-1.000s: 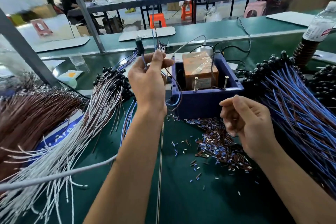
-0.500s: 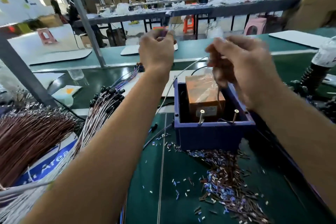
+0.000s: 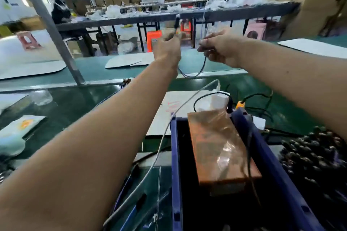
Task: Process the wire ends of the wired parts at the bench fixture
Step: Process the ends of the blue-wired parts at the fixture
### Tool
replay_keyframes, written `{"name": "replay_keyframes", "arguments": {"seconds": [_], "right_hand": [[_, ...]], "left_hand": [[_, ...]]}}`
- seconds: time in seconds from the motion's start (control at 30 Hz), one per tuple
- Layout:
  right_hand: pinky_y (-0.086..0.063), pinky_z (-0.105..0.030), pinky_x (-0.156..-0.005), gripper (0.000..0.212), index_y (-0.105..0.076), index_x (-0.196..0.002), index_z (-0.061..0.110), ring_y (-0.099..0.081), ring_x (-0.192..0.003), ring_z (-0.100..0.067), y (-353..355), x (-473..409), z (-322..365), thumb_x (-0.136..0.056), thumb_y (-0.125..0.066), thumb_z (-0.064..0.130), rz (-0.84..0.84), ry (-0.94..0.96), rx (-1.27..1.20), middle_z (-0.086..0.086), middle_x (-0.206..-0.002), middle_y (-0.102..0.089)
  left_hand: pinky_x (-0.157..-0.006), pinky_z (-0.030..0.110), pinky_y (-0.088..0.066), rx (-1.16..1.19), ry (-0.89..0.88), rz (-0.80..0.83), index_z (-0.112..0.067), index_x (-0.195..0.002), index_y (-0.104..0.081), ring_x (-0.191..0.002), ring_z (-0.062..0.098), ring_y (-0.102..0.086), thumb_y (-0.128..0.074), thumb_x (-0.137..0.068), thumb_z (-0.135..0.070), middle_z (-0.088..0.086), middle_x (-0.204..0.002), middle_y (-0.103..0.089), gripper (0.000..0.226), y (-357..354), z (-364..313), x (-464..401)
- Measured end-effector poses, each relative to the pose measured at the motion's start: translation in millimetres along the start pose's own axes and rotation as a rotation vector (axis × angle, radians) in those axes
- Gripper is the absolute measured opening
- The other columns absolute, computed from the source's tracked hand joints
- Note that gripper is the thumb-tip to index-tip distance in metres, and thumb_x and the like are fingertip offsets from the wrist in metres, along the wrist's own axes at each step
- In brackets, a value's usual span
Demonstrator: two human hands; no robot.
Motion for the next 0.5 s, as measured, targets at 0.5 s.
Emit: {"name": "replay_keyframes", "arguments": {"seconds": [0.5], "right_hand": [[-0.047,-0.012,-0.042,0.022,-0.056,-0.081,0.006,-0.054,-0.048,-0.006,-124.2,-88.0,-7.4,-0.103,-0.053,0.007,0.145,-0.238,0.012,-0.004,-0.067,-0.057]], "left_hand": [[-0.029,0.013,-0.036,0.196,0.484,-0.31,-0.011,-0.072,-0.046,-0.021,0.004,-0.039,-0.04,-0.112,-0.016,-0.003,-0.031,-0.047,0.04,209.2,96.8,-93.9]]}}
Point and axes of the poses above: each hand's wrist, its own x-axis away from the middle knuckle, its own y-axis out of the back of the hand, z = x × y, the point moved 3 cm from there along -x, towards the middle knuckle
